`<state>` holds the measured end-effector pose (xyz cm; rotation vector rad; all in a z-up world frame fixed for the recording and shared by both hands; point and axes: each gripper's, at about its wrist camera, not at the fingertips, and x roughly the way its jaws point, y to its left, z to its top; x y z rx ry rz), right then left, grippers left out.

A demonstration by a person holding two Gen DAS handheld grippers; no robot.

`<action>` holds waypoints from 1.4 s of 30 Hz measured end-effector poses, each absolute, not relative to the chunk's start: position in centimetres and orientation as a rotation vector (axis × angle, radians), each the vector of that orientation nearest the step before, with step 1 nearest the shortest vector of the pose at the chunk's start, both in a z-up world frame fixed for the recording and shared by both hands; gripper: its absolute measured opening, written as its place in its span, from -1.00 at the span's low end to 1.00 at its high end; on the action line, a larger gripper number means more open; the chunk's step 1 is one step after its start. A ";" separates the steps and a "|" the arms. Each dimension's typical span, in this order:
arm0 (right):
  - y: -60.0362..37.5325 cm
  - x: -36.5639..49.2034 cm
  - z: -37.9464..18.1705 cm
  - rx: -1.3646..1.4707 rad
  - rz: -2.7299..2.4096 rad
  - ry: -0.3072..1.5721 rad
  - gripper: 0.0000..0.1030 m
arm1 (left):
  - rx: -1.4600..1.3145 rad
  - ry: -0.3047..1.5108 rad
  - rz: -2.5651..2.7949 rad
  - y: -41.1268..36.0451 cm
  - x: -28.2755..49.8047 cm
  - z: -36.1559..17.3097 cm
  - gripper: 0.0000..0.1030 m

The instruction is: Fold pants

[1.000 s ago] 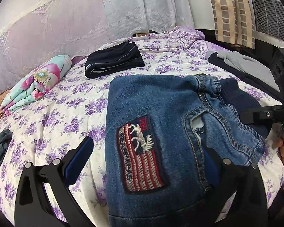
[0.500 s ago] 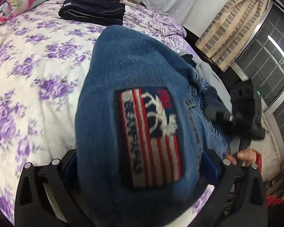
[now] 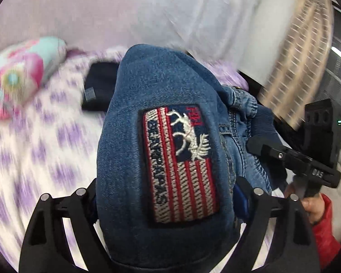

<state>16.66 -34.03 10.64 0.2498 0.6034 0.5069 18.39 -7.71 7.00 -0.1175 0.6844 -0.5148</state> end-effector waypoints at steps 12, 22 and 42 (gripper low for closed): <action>-32.2 46.1 7.4 0.223 0.334 0.671 0.50 | -0.161 0.817 -0.244 -7.8 46.8 4.9 0.75; -33.5 40.8 7.0 0.314 0.283 0.387 0.93 | -0.143 0.622 -0.106 -7.7 43.3 3.5 0.90; -28.3 23.4 4.1 0.022 -0.041 0.293 0.93 | 0.016 0.387 0.083 -6.7 25.0 2.2 0.90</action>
